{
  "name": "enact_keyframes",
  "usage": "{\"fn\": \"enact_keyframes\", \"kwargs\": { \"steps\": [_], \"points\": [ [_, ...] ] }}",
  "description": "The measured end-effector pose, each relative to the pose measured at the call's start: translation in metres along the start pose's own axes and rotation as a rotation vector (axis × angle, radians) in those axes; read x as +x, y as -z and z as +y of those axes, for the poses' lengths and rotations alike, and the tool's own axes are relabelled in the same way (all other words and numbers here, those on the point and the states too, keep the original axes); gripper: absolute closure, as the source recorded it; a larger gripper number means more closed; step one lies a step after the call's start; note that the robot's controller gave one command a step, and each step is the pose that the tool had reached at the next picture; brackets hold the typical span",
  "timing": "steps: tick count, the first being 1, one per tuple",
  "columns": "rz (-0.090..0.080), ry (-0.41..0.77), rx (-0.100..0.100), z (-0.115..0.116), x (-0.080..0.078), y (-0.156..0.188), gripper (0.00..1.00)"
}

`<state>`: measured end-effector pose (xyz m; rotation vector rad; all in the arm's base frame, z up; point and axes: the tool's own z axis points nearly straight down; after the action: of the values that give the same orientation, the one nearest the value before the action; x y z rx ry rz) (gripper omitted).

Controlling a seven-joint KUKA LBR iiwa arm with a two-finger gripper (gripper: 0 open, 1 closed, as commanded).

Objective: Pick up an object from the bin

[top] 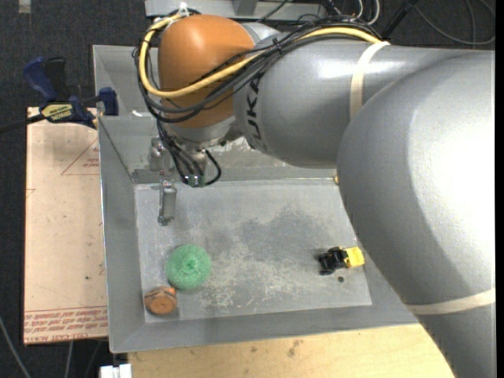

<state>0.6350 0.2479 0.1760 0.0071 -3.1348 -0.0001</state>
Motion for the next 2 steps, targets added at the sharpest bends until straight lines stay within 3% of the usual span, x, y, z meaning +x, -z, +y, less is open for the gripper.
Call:
{"fn": "enact_keyframes", "kwargs": {
  "steps": [1,2],
  "points": [
    [-0.008,-0.003,-0.002,-0.001,-0.002,0.005,0.00],
    [-0.012,-0.029,-0.004,-0.020,0.019,-0.043,0.00]
  ]
}}
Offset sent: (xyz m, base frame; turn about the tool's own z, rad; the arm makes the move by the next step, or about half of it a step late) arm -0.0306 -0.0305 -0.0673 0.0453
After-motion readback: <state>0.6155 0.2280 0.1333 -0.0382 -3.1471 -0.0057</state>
